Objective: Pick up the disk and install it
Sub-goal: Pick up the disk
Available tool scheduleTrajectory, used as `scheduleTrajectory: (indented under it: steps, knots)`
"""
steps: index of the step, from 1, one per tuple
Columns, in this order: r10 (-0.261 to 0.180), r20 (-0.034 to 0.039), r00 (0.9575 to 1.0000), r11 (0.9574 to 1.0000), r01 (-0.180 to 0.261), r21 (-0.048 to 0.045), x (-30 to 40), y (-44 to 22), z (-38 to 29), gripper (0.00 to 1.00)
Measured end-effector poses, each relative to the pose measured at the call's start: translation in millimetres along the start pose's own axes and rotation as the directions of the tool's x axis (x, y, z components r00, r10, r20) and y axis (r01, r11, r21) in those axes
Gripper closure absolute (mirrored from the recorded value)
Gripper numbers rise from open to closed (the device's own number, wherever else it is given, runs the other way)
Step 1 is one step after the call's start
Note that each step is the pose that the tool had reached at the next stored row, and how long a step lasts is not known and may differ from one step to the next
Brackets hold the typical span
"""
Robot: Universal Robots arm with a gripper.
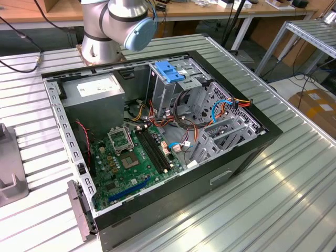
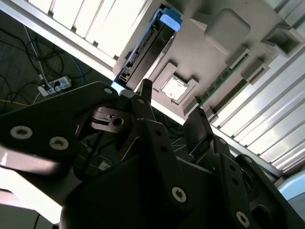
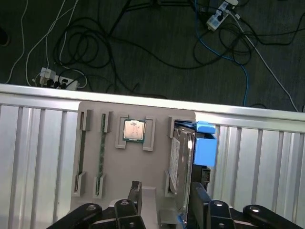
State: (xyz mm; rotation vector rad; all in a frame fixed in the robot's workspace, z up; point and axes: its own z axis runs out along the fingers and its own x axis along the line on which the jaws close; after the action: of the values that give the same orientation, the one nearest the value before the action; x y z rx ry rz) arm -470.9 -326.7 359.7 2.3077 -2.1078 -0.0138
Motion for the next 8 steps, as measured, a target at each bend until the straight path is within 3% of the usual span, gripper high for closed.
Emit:
scheduleTrajectory:
  steps: [8]
  knots:
    - [0.003,0.0011,1.0000,1.0000,-0.003,0.0001,-11.8,0.1,3.2,0.46]
